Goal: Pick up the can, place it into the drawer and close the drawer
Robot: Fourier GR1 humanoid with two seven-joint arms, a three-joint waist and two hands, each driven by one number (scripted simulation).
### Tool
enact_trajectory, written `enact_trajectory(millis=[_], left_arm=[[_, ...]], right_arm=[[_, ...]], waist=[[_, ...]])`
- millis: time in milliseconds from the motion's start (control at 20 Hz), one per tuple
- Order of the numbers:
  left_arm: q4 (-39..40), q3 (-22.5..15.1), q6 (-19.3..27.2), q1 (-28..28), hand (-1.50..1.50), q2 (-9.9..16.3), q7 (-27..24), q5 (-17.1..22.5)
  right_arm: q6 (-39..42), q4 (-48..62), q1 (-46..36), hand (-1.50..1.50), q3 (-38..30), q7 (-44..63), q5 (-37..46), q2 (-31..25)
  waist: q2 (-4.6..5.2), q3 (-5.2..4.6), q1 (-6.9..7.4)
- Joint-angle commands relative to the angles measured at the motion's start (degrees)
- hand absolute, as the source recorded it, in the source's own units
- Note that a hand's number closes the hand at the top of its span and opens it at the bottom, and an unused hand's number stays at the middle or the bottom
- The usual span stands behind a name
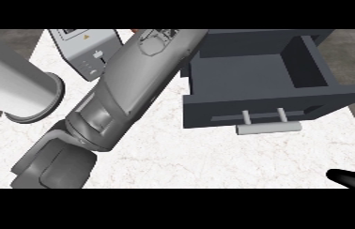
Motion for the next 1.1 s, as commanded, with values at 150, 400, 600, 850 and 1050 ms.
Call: enact_trajectory(millis=[150,400,600,850,1050], left_arm=[[4.7,-4.8,6.4,-1.7,1.5,0.0,-2.6,3.8],[7.3,-5.6,8.7,-3.3,-1.5,0.0,-4.1,5.2],[8.5,-6.3,9.5,-4.0,-1.5,0.0,-4.2,6.5],[10.1,-4.9,10.8,-5.3,-1.5,0.0,-5.9,8.3],[9.3,-4.9,11.4,-4.0,-1.5,0.0,-8.1,10.5]], right_arm=[[-1.2,0.1,-1.8,-1.5,2.3,0.6,1.5,1.0],[-0.4,3.5,-3.9,-1.5,2.2,0.2,1.8,-0.6],[0.7,3.5,-4.7,-1.5,1.2,-0.4,2.3,-2.8],[3.7,3.3,-2.1,-1.5,2.9,-6.1,5.2,-3.8],[3.8,5.6,-7.4,-1.5,5.8,-8.3,12.6,-7.2]], waist=[[0.51,0.06,-1.9],[0.77,0.08,-1.99],[0.67,0.07,-2.07],[0.75,0.1,-2.17],[1.2,0.05,-2.0]])
